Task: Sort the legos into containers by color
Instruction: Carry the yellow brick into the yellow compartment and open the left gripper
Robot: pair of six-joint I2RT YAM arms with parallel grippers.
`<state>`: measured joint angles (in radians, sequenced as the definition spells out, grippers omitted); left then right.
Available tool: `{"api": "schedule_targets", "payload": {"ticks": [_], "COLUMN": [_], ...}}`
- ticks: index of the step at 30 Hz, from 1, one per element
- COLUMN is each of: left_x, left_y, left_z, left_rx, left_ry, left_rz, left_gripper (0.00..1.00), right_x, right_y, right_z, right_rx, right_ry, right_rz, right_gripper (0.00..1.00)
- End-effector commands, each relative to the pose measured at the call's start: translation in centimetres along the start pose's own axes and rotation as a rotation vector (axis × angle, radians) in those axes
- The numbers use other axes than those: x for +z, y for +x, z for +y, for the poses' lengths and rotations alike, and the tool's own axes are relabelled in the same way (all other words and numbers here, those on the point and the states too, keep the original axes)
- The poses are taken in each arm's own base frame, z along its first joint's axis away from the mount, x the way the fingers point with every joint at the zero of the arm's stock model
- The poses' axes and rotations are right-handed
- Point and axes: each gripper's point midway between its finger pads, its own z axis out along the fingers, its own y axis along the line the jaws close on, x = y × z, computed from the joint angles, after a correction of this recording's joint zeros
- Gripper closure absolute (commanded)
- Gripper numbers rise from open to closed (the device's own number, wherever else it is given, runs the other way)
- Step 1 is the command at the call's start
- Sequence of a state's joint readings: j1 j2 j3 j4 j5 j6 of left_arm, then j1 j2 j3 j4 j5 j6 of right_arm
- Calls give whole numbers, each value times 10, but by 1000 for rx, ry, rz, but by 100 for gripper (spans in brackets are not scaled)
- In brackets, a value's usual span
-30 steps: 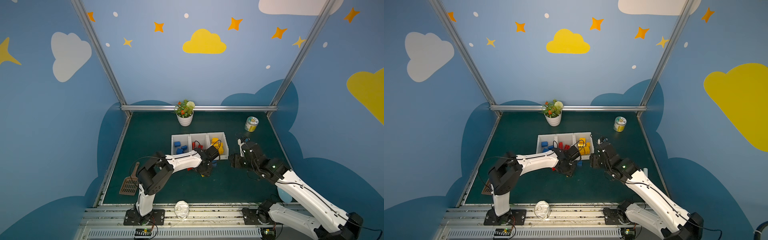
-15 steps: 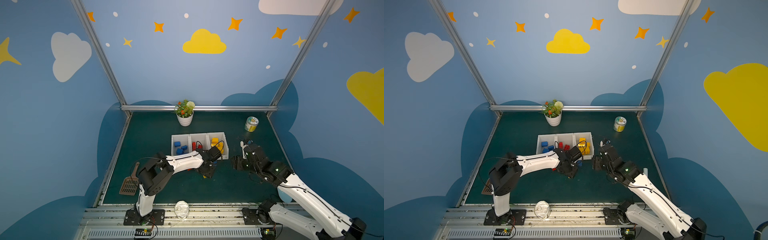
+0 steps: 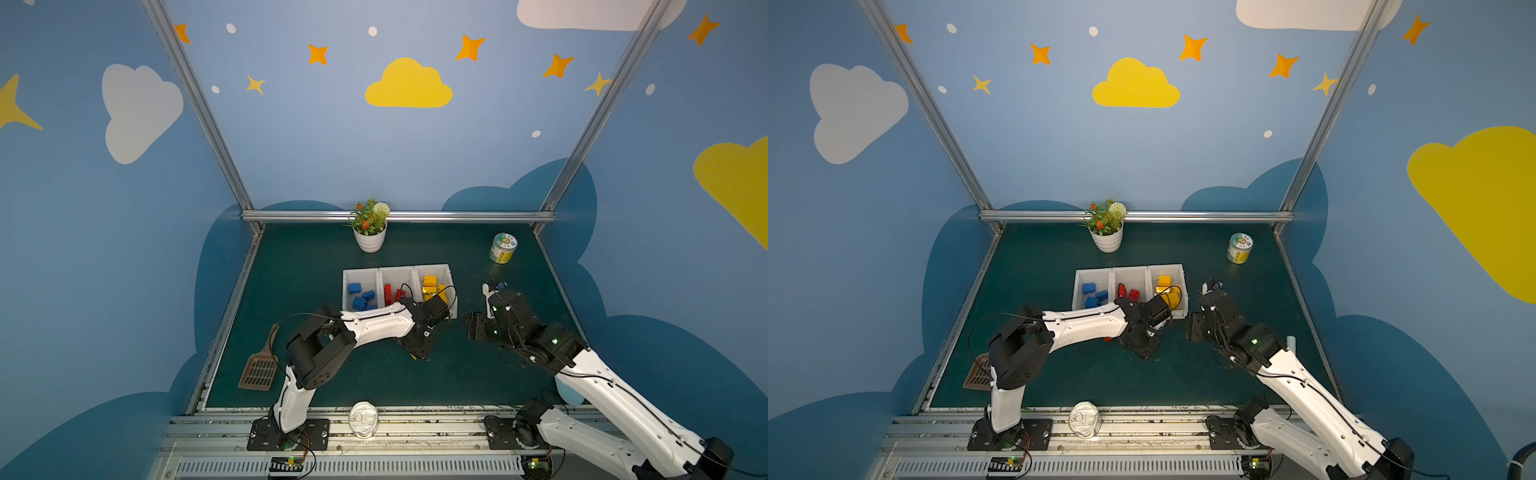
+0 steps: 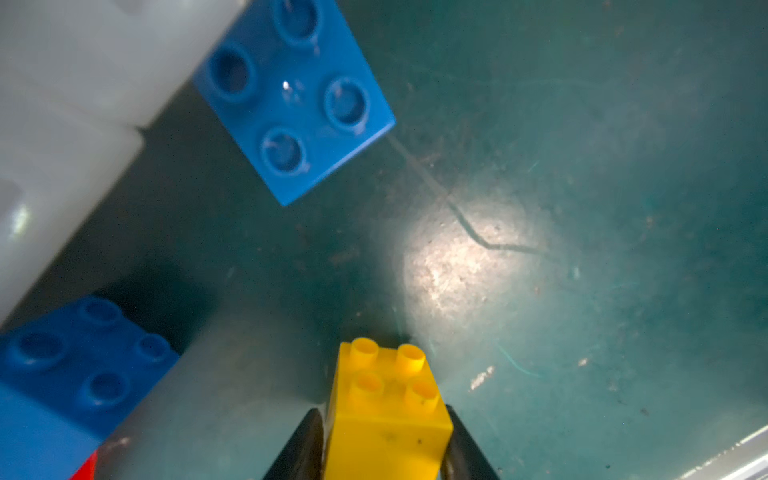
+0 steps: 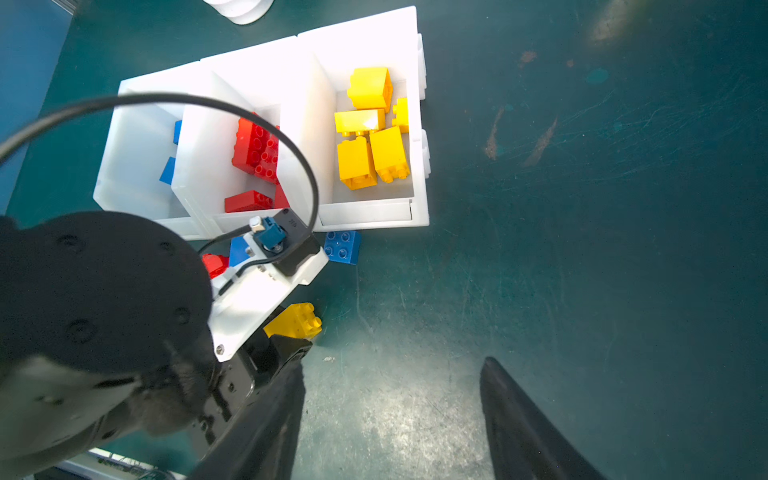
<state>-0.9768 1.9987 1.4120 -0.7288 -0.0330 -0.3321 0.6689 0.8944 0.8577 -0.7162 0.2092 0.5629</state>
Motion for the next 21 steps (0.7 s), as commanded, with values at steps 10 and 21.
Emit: {"api": "schedule_targets", "payload": {"ticks": [10, 21], "left_x": [-45, -86], "left_y": [-46, -164], "left_z": [-6, 43], "left_rx": [35, -57], "left_ry": [-11, -65], "left_rz": [-131, -348], "left_gripper": [66, 67], "right_x": [-11, -27], "right_y": [0, -7], "right_z": [-10, -14], "right_rx": [2, -29], "right_ry": [23, 30], "right_rz": [-26, -36], "right_gripper": [35, 36]}}
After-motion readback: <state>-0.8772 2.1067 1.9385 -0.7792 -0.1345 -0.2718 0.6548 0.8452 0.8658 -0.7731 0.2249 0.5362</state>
